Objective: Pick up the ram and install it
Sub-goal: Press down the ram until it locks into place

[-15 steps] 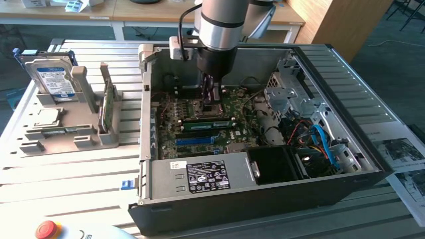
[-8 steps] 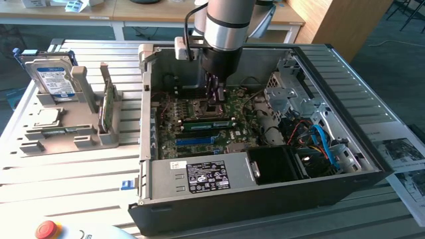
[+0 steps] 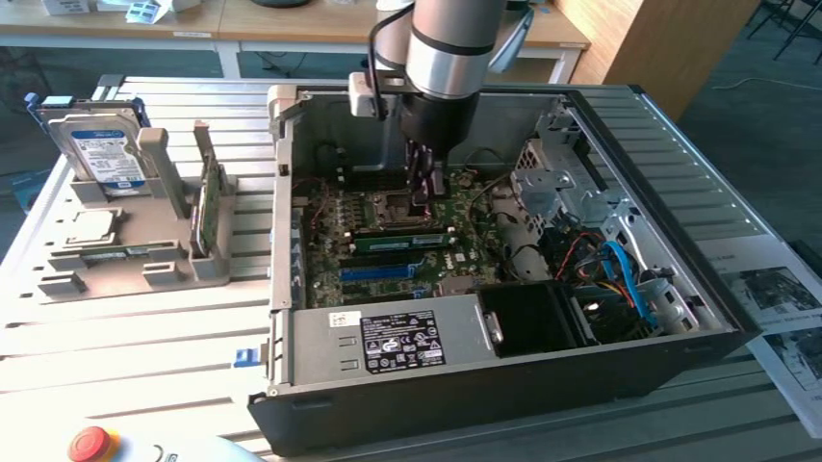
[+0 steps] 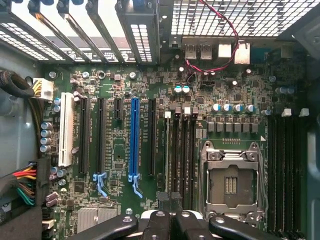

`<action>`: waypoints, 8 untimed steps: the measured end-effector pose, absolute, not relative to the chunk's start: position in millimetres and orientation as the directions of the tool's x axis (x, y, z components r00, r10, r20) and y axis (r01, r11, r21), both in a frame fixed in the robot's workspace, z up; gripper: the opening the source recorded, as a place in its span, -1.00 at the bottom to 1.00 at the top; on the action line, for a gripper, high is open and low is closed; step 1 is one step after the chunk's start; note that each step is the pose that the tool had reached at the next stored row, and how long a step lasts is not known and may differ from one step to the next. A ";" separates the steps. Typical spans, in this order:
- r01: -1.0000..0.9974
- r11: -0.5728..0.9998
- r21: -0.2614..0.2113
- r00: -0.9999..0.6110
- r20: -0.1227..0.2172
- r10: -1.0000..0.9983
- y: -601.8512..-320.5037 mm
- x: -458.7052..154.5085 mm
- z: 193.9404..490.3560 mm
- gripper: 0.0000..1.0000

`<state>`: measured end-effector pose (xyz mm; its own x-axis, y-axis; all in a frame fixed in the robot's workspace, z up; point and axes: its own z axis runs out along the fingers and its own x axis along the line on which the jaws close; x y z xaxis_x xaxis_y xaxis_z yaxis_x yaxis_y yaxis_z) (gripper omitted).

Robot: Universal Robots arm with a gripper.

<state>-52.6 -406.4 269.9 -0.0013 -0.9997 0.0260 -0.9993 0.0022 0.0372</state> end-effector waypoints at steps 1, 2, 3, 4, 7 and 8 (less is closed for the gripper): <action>-0.999 0.002 0.036 -0.001 0.027 -1.000 -406.3 -53.0 269.9 -0.80; -0.999 0.002 0.034 -0.001 0.027 -1.000 -406.2 -53.5 269.9 -0.80; -0.999 0.002 0.033 -0.001 0.028 -1.000 -406.2 -54.1 269.9 -0.80; -1.000 0.002 0.031 -0.001 0.029 -1.000 -406.1 -54.7 269.9 -0.80; -1.000 0.002 0.027 -0.002 0.031 -1.000 -405.8 -56.3 269.8 -0.80; -1.000 0.002 0.026 -0.002 0.032 -1.000 -405.8 -56.4 269.8 -0.80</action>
